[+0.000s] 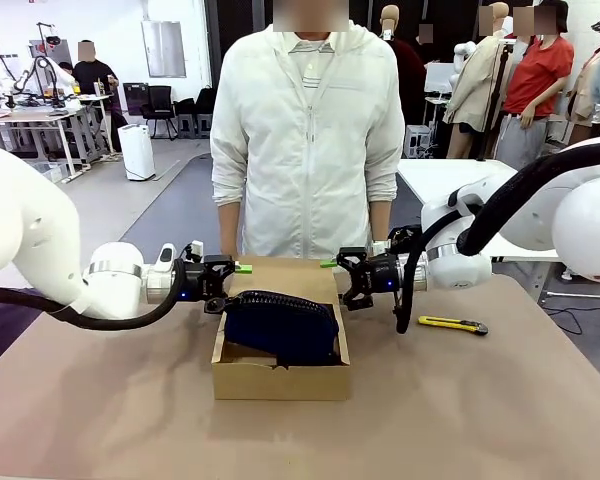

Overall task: Pack the items into the box.
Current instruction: Close the Mailer Box.

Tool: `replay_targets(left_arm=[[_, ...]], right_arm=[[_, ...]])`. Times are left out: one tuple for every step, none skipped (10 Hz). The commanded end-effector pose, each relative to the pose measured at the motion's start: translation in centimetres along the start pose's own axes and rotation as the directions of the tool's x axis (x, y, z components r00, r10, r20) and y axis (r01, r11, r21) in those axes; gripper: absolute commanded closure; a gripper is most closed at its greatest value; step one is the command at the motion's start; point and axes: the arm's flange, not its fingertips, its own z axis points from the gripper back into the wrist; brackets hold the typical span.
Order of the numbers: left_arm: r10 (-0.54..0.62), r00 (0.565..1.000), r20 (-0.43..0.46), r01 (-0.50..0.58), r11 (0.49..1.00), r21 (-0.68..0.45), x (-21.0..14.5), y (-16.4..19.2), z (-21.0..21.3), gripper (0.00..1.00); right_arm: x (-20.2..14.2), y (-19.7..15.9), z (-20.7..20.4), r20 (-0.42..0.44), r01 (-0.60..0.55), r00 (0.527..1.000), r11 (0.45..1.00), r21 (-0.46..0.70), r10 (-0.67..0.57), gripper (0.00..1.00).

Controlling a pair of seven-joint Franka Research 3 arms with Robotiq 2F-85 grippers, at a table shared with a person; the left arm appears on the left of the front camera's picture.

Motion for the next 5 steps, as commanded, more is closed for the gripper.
replay_targets(left_arm=[[-0.009, 1.000, -0.023, 0.008, 1.000, -0.012, 0.42, -0.18, 0.16, 0.38], [-0.006, 1.000, -0.009, 0.006, 1.000, -0.019, 0.44, -0.30, 0.19, 0.57], [-0.016, 1.000, -0.014, 0.015, 0.999, -0.035, 0.45, -0.39, 0.34, 0.57], [-0.026, 1.000, 0.003, 0.026, 0.999, -0.041, 0.32, -0.55, 0.59, 0.57], [-0.038, 0.999, 0.006, 0.039, 0.998, -0.048, 0.16, -0.82, 0.72, 0.57]], right_arm=[[0.24, -0.31, 0.03, -0.037, -0.037, 0.999, 0.999, -0.001, 0.037, 0.32], [0.32, -0.20, 0.19, -0.031, -0.048, 0.998, 0.999, 0.009, 0.048, 0.50], [0.39, -0.28, 0.24, -0.029, -0.039, 0.999, 0.999, 0.007, 0.039, 0.50], [0.33, -0.31, 0.32, -0.017, -0.046, 0.999, 0.999, 0.005, 0.046, 0.50], [0.19, -0.14, 0.49, -0.025, -0.062, 0.998, 0.998, 0.009, 0.062, 0.50]])
